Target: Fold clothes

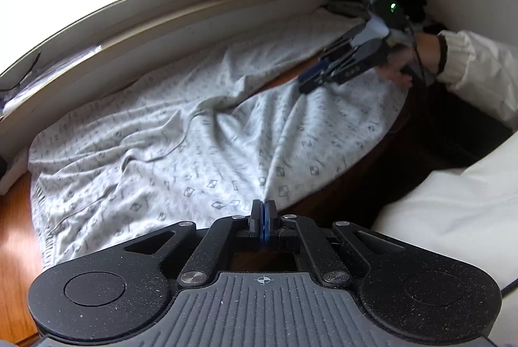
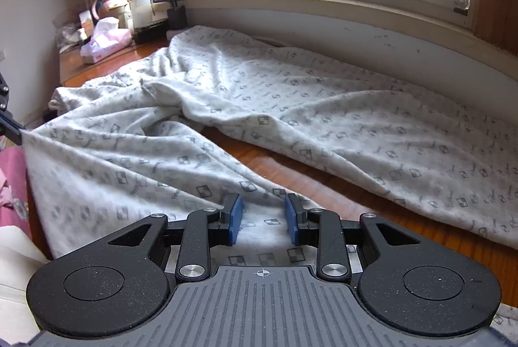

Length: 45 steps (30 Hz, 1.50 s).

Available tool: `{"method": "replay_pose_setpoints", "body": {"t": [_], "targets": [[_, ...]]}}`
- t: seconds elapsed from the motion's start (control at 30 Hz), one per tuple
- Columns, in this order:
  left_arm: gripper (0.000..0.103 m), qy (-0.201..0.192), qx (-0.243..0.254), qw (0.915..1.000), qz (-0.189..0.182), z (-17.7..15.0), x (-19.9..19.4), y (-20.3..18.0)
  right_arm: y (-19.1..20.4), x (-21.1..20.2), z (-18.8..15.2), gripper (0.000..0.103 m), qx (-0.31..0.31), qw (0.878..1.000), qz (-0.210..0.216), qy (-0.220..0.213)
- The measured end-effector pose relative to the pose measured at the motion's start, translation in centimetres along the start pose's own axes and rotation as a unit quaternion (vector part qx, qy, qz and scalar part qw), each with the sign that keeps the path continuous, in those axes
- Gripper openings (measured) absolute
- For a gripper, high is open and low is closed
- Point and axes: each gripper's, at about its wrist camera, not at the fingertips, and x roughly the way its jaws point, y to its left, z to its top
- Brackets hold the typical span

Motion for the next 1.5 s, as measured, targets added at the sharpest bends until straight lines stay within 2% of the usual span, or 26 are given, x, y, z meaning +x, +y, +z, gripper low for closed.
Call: {"method": "replay_pose_setpoints", "body": {"t": [0.1,0.17,0.2,0.6,0.73,0.8,0.9,1.03,1.13,1.23,1.37,1.5], "targets": [[0.004,-0.005,-0.01,0.9998,0.014,0.0,0.0,1.0,-0.2,-0.1,-0.1,0.03,0.001,1.0,0.0,-0.001],[0.014,-0.01,-0.014,0.9995,0.026,0.1,-0.1,1.6,-0.3,-0.3,-0.2,0.03,0.001,1.0,-0.002,-0.003],[0.015,-0.013,-0.015,0.9994,0.03,0.3,0.0,1.8,-0.3,-0.3,-0.2,0.03,0.001,1.0,-0.004,-0.005],[0.015,-0.014,0.006,0.9997,0.021,2.3,3.1,2.2,-1.6,-1.5,-0.7,0.03,0.007,0.999,-0.03,-0.013],[0.032,-0.011,-0.001,0.9993,0.035,1.4,2.9,2.7,-2.1,-1.7,-1.0,0.031,0.008,0.999,-0.04,-0.015],[0.033,-0.004,-0.017,0.9984,0.055,0.4,2.5,4.0,-2.5,-1.7,-1.1,0.031,0.011,0.999,-0.048,-0.017],[0.042,0.0,-0.066,0.9929,0.098,-1.9,1.1,7.2,-3.3,-1.8,-1.2,0.031,0.013,0.998,-0.066,-0.021],[0.048,0.004,-0.132,0.9775,0.164,-4.5,-2.3,11.9,-4.4,-1.6,-1.4,0.034,0.019,0.996,-0.079,-0.022],[0.053,0.011,-0.163,0.9687,0.187,-6.2,-3.8,14.2,-5.3,-1.4,-1.5,0.038,0.039,0.996,-0.072,-0.027],[0.054,0.02,-0.179,0.9642,0.194,-7.6,-4.0,15.4,-5.7,-1.4,-1.6,0.038,0.05,0.996,-0.07,-0.03],[0.053,0.027,-0.189,0.9644,0.183,-8.5,-3.2,15.2,-5.5,-1.4,-1.6,0.038,0.047,0.996,-0.076,-0.031],[0.053,0.032,-0.184,0.9635,0.192,-9.2,-2.6,15.5,-5.4,-1.4,-1.7,0.038,0.048,0.995,-0.076,-0.032]]}}
